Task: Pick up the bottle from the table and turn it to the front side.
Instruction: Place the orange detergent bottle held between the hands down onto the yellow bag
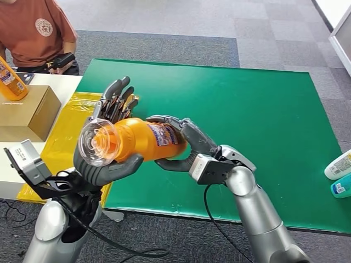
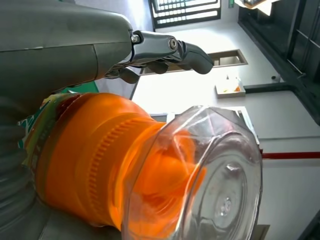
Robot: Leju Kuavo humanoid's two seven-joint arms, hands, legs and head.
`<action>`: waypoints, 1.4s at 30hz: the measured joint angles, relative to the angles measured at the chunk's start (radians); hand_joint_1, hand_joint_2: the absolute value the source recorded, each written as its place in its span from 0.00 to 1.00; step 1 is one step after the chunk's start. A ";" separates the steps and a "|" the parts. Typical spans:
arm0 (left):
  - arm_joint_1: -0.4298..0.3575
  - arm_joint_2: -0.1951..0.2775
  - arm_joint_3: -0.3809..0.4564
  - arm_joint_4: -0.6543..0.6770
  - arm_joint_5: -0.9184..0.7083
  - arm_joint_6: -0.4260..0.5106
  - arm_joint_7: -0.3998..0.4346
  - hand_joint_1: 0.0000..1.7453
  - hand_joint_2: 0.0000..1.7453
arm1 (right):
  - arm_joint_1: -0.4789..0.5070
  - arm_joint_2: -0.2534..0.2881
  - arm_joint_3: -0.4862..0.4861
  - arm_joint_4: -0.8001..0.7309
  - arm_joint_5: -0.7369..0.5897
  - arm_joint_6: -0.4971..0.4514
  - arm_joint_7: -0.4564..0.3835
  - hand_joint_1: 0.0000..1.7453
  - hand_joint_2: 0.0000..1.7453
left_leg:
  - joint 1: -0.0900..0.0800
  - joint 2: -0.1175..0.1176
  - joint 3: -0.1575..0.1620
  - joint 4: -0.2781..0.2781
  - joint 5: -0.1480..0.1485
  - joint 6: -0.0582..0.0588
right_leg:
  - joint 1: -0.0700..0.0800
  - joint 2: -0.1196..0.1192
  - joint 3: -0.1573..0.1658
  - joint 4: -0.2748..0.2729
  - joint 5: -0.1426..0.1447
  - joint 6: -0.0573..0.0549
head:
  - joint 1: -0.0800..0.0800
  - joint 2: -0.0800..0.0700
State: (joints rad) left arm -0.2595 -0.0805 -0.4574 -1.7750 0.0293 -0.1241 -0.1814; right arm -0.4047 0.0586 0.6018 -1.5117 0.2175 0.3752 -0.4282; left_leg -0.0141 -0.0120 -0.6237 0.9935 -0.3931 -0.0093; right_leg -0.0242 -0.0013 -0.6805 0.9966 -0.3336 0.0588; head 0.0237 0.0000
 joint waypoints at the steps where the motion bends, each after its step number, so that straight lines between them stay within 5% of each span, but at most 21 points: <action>1: 0.000 0.000 0.000 0.000 -0.001 0.001 0.001 0.34 1.00 | 0.000 -0.001 0.001 -0.004 0.001 0.000 0.000 1.00 1.00 | 0.000 0.000 0.000 0.000 0.000 0.000 | 0.000 0.000 0.000 0.000 0.000 0.000 | 0.000 0.000; 4: 0.000 0.000 -0.001 -0.001 -0.004 0.001 0.006 1.00 1.00 | 0.001 -0.004 0.001 -0.009 0.002 -0.003 0.001 1.00 1.00 | 0.000 0.000 0.000 0.000 0.000 0.000 | 0.000 0.000 0.000 0.000 0.000 0.000 | 0.000 0.000; 28: 0.004 0.001 -0.007 -0.015 -0.013 0.002 0.009 1.00 1.00 | 0.020 -0.024 0.009 -0.043 0.011 -0.009 0.001 1.00 1.00 | 0.000 0.000 0.000 0.000 0.000 0.000 | 0.000 0.000 0.000 0.000 0.000 0.000 | 0.000 0.000; 32: 0.005 0.001 -0.007 -0.016 -0.013 0.002 0.009 1.00 1.00 | 0.021 -0.024 0.009 -0.043 0.010 -0.010 0.001 0.02 1.00 | 0.000 0.000 0.000 0.000 0.000 0.000 | 0.000 0.000 0.000 0.000 0.000 0.000 | 0.000 0.000; 42: 0.020 0.008 -0.003 -0.017 -0.039 0.022 0.009 1.00 1.00 | 0.022 -0.024 0.011 -0.048 0.000 -0.012 0.000 0.00 1.00 | 0.000 0.000 0.000 0.000 0.000 0.000 | 0.000 0.000 0.000 0.000 0.000 0.000 | 0.000 0.000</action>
State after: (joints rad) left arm -0.2392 -0.0727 -0.4601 -1.7922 -0.0101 -0.1023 -0.1720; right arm -0.3828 0.0343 0.6127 -1.5594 0.2174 0.3632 -0.4277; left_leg -0.0141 -0.0121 -0.6238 0.9935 -0.3931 -0.0093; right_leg -0.0243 -0.0013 -0.6803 0.9966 -0.3335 0.0589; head 0.0239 0.0000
